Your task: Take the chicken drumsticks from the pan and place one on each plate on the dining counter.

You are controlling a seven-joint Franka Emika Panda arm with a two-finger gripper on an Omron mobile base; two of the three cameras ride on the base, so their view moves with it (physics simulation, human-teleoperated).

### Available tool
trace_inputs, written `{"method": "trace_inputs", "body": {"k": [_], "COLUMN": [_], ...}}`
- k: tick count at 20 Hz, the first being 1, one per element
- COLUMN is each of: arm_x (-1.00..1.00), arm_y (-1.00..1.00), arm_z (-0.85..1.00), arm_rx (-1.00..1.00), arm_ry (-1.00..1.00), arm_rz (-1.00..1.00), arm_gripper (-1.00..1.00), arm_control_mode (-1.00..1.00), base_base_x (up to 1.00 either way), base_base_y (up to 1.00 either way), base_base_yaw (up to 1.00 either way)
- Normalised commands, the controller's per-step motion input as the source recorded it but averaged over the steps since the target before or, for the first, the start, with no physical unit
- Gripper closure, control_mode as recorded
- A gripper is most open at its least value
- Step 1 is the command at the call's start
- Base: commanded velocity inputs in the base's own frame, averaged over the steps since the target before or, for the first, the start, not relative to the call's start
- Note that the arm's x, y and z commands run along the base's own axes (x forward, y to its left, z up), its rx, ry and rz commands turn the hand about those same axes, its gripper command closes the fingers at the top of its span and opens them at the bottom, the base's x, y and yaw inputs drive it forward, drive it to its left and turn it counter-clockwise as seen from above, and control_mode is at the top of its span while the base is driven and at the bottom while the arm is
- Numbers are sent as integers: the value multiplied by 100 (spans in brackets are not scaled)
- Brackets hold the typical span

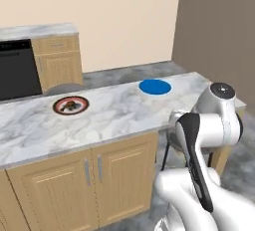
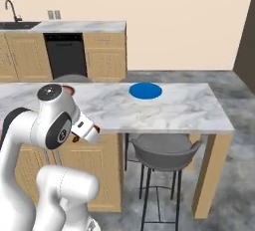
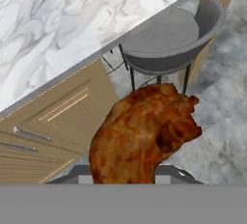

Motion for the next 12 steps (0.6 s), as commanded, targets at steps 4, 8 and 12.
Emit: {"method": "trace_inputs", "body": {"k": [4, 8, 12], "arm_x": [0, 0, 0], "arm_y": [0, 0, 0], "arm_z": [0, 0, 0], "arm_rx": [0, 0, 0], "arm_ry": [0, 0, 0], "arm_rz": [0, 0, 0], "arm_gripper": [100, 100, 100], "arm_control_mode": [100, 100, 100], "base_base_x": [62, 66, 52], "base_base_y": [0, -4, -28], "base_base_yaw": [21, 21, 19]}}
